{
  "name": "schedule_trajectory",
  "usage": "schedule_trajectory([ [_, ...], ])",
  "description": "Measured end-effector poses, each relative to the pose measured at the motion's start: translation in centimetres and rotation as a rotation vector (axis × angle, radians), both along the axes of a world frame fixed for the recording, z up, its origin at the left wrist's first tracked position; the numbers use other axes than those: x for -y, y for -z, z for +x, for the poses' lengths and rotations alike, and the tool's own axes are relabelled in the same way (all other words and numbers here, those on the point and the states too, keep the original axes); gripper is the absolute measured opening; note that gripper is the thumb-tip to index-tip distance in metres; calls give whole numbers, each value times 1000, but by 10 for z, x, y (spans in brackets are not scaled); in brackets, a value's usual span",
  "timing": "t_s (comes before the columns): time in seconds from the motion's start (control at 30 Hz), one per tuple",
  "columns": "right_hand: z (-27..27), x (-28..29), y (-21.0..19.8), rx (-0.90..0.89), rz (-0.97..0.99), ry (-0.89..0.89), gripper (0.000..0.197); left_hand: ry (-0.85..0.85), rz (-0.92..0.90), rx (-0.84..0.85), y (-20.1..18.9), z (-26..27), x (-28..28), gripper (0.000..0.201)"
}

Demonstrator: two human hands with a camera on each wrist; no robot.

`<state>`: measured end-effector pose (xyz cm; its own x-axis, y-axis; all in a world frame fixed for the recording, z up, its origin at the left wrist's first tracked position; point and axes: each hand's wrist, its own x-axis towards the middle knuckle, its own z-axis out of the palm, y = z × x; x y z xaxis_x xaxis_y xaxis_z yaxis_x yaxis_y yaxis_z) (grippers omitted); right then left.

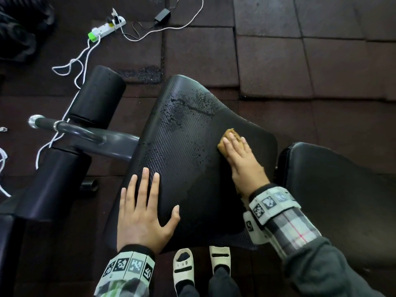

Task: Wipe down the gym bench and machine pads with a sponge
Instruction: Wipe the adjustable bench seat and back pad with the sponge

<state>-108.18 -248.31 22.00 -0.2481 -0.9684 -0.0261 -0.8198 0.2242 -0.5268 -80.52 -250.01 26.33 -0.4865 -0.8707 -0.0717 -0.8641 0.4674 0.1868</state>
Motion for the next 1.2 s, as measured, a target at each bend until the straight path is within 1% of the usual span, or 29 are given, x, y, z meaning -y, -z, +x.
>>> schedule_trajectory([
  [0.1, 41, 2, -12, -39, -90, -84, 63, 0, -1, -1, 0, 0, 0, 83],
  [0.2, 71, -32, -17, -50, -66, -186, 65, -2, -9, -13, 0, 0, 0, 83],
  [0.3, 68, -77, -13, -71, -41, -238, 65, -4, -10, -7, 0, 0, 0, 83],
  [0.4, 43, -98, -8, -71, -9, -156, 67, -2, -8, -1, 0, 0, 0, 83],
  [0.47, 27, -90, -2, -52, 48, -72, 64, -1, -9, 1, 0, 0, 0, 83],
  [0.53, 18, -66, 1, -40, 78, -16, 61, -3, -8, 1, 0, 0, 0, 83],
  [0.6, 22, -38, 0, -33, 63, 30, 59, -4, -5, 2, 0, 0, 0, 83],
  [0.67, 36, -18, -6, -37, 3, 37, 60, -6, -4, 5, 0, 0, 0, 83],
  [0.77, 63, -17, -17, -36, -69, -57, 64, -8, -5, 7, 0, 0, 0, 83],
  [0.87, 76, -51, -20, -54, -39, -218, 64, -8, -5, 3, -1, 0, 0, 83],
  [0.93, 69, -81, -16, -59, -5, -261, 65, -10, -2, 5, -2, -1, 0, 83],
  [1.0, 53, -99, -10, -53, 24, -218, 68, -6, 4, 12, -2, 0, 0, 83],
  [1.07, 36, -99, -5, -36, 47, -142, 68, -2, 7, 19, -2, 0, 0, 84],
  [1.2, 25, -52, -8, 14, 49, -5, 65, -4, 4, 20, -1, 1, 0, 84],
])
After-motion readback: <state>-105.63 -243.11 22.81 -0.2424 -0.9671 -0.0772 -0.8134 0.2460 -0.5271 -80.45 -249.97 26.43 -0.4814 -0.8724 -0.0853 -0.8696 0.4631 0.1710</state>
